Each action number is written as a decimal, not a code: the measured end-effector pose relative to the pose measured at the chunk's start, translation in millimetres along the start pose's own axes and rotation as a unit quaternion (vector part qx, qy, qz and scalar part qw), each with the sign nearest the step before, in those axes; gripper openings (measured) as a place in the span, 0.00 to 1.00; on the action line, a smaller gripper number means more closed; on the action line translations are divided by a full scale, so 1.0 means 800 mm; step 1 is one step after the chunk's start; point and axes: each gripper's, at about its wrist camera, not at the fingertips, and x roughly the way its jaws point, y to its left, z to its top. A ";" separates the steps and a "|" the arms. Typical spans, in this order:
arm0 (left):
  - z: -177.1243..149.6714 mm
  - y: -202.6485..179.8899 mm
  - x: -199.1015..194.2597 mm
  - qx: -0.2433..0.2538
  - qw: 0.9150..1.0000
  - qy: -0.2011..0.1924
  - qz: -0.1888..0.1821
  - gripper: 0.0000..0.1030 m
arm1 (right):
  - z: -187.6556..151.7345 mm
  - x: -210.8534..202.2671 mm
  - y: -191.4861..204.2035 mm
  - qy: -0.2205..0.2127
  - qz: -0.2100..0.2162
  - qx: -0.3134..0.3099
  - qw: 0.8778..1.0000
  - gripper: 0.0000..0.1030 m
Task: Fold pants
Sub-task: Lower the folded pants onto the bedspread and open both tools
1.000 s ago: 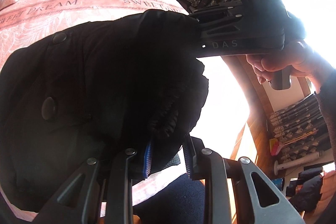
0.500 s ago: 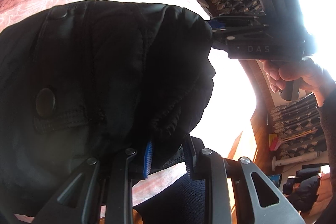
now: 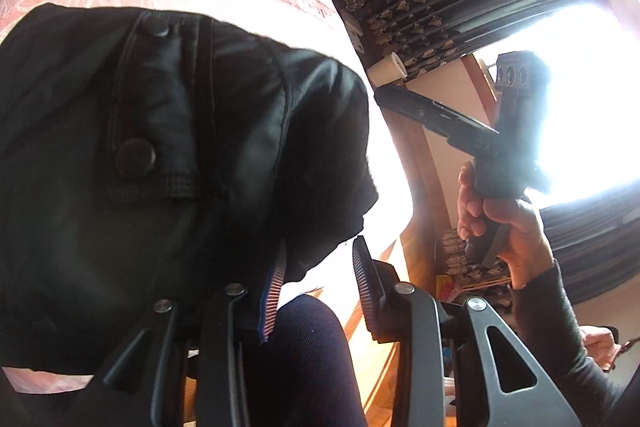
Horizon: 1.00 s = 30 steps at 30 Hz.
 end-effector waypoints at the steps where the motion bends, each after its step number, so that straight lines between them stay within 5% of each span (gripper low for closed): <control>1: 0.001 0.001 -0.012 -0.002 1.000 -0.011 -0.012 0.45 | 0.002 -0.004 0.009 -0.010 -0.001 -0.002 1.000 0.54; 6: 0.028 0.010 -0.076 0.001 0.997 -0.070 -0.022 0.62 | 0.008 -0.006 0.046 -0.030 0.003 -0.011 0.999 0.56; 13: 0.058 0.061 -0.126 0.027 0.990 -0.098 0.102 0.66 | -0.045 0.017 0.112 -0.018 0.007 -0.071 0.997 0.56; 18: 0.033 0.083 -0.068 0.029 0.981 -0.086 0.169 0.66 | -0.103 0.071 0.108 0.044 -0.047 -0.095 0.993 0.59; 23: 0.026 0.107 -0.069 0.003 0.983 -0.096 0.154 0.66 | -0.107 0.050 0.058 0.019 0.037 0.029 0.999 0.63; 24: 0.024 0.103 -0.075 0.008 0.983 -0.101 0.154 0.69 | -0.102 0.043 0.044 0.008 0.059 0.066 0.996 0.72; 26: 0.033 0.111 -0.088 0.006 0.981 -0.107 0.162 0.76 | -0.093 0.039 0.009 -0.015 0.093 0.148 0.985 0.79; 30: 0.049 0.133 -0.093 0.009 0.969 -0.094 0.227 0.76 | -0.087 0.075 -0.048 -0.018 0.172 0.284 0.943 0.83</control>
